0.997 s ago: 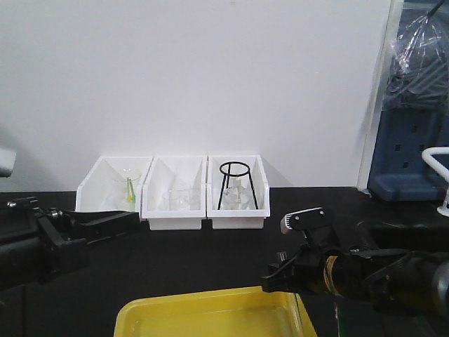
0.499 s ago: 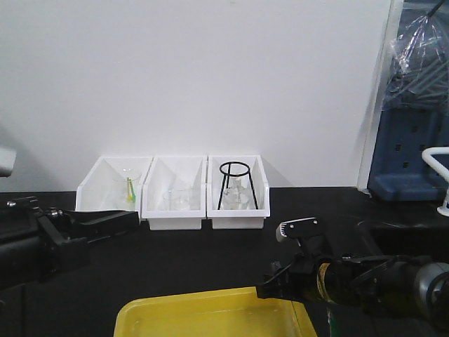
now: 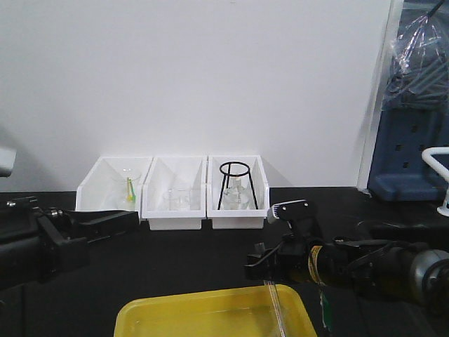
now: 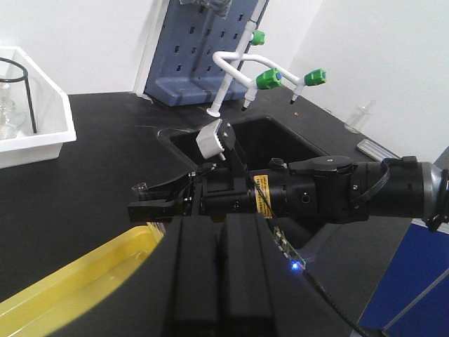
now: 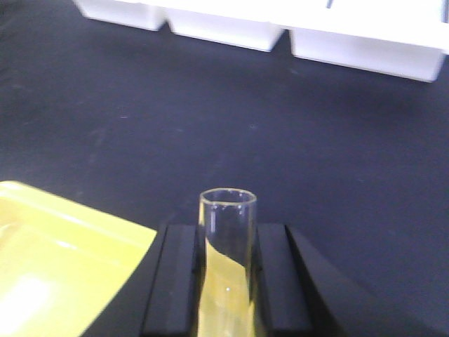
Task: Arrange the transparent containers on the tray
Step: 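Lay the tube flat in the tray and open the right gripper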
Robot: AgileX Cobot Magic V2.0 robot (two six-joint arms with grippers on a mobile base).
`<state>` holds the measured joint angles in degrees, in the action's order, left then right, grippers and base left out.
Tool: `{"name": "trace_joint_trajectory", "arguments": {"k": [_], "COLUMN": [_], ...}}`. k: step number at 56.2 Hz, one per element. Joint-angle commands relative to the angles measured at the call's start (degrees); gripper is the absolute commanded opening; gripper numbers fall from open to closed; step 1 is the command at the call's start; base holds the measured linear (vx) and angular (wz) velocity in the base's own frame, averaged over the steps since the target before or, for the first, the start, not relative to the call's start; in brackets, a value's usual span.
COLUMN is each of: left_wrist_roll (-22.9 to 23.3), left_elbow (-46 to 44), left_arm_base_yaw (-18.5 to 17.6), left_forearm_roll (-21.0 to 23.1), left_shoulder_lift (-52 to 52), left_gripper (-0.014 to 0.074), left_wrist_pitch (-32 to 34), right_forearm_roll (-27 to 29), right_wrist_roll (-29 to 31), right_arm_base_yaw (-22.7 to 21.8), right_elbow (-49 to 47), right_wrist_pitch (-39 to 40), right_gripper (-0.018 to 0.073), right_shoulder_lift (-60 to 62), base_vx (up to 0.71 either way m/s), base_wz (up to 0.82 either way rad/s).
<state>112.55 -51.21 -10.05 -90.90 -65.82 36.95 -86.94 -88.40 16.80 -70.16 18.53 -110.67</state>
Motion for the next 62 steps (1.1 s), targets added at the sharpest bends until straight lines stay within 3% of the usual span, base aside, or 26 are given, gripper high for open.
{"name": "trace_joint_trajectory", "arguments": {"k": [1,13,28,34,62], "left_wrist_roll": [0.3,0.3,0.3,0.3,0.1], "left_elbow": [-1.8,-1.8,-1.8,-1.8,-1.8], "left_arm_base_yaw": [-0.3,-0.3,-0.3,-0.3,-0.3], "left_forearm_roll": [2.9,2.9,2.8,2.6,2.4], "left_shoulder_lift": [1.3,1.3,1.3,1.3,1.3], "left_gripper": [-0.0001,-0.0001,-0.0001,-0.0001,-0.0001], "left_wrist_pitch": [-0.2,-0.4,-1.3,-1.4,-1.5], "right_forearm_roll": [1.1,1.0,-1.5,-1.0,16.2], "right_wrist_roll": [-3.6,-11.4,-33.1,-33.5,-33.5], "right_arm_base_yaw": [-0.2,-0.2,-0.2,-0.2,-0.2], "right_elbow": [-1.5,-1.5,1.4,5.2,8.6], "right_wrist_pitch": [-0.8,-3.5,-7.0,-7.4,-7.7], "right_gripper": [-0.0008,-0.0008,-0.0008,-0.0008,-0.0008], "right_shoulder_lift": [3.1,3.1,2.9,2.9,2.7], "base_vx": [0.00,0.00,0.00,0.00,0.00], "base_wz": [0.00,0.00,0.00,0.00,0.00]}}
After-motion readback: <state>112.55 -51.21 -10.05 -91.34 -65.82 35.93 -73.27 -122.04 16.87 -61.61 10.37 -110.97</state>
